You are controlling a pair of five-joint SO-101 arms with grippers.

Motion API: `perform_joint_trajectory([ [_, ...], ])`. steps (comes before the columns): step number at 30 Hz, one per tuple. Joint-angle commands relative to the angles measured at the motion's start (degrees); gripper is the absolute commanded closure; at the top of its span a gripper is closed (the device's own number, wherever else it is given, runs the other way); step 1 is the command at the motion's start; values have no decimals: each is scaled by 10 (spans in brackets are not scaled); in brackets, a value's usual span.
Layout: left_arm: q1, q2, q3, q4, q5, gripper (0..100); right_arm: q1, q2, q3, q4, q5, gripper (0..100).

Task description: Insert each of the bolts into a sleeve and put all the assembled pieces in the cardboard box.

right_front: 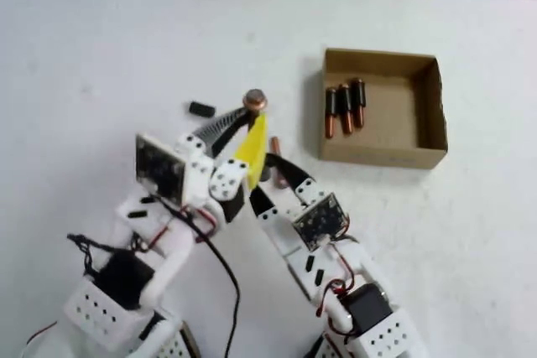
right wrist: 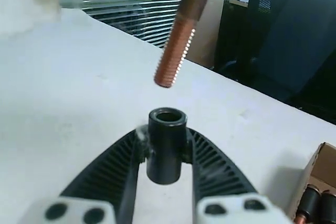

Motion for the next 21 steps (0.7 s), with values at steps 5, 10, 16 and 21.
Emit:
perform_joint_trajectory([
  [5,7,-69,32,-33,11,977,-2,-7,4,-21,-50,982],
  [10,7,-76,42,-34,13,977,-5,-7,4,-22,-52,982],
  [16,8,-75,46,-65,14,977,-6,-7,4,-22,-53,982],
  [21,11,-76,94,-114,14,977,-6,-7,4,-22,-53,982],
])
